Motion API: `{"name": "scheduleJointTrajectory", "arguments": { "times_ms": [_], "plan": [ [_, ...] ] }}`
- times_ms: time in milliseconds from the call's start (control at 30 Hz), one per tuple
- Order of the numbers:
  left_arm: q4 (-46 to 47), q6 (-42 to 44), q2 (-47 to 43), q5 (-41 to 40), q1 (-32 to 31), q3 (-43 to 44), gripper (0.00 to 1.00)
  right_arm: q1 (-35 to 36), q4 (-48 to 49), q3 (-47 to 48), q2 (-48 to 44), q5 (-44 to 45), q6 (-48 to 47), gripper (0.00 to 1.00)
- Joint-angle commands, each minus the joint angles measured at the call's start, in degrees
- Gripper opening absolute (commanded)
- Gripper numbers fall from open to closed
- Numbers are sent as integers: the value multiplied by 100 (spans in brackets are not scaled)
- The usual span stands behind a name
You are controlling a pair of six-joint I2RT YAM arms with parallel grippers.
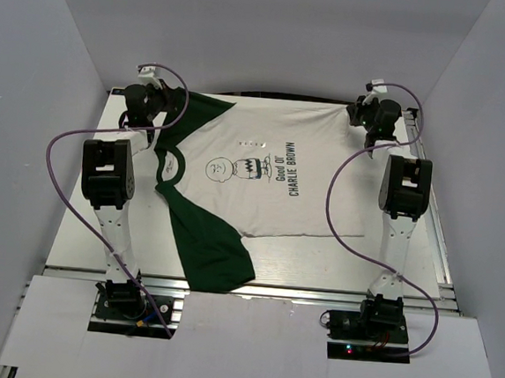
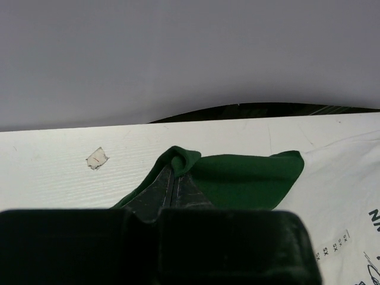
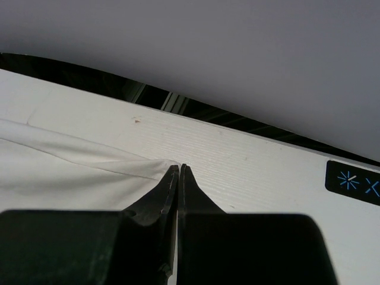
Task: Fold and stack the t-shirts
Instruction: Flatten out the tshirt, then fold the flattened tshirt in 1/3 of the way
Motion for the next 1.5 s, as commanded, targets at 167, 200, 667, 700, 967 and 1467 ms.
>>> {"name": "scheduleJointTrajectory", "arguments": {
  "times_ms": [167, 200, 667, 700, 967, 1467],
  "plan": [
    [202, 155, -138, 57, 17, -5, 0, -79, 925, -304, -301, -644, 244, 0],
    [202, 164, -156, 75, 17, -49, 0, -87, 960, -357, -345, -696, 288, 0],
    [298, 252, -586, 216, 69, -708, 0, -254, 1180, -982, -802, -1347, 543, 0],
    [298, 244, -604, 216, 70, -735, 0, -272, 1172, -982, -803, -1356, 543, 0],
    [342, 235, -903, 347, 131, -1112, 0, -386, 1066, -1061, -855, -1593, 534, 0],
    [404, 173, -1369, 427, 175, -1842, 0, -536, 820, -1210, -846, -1997, 605, 0]
  ]
}}
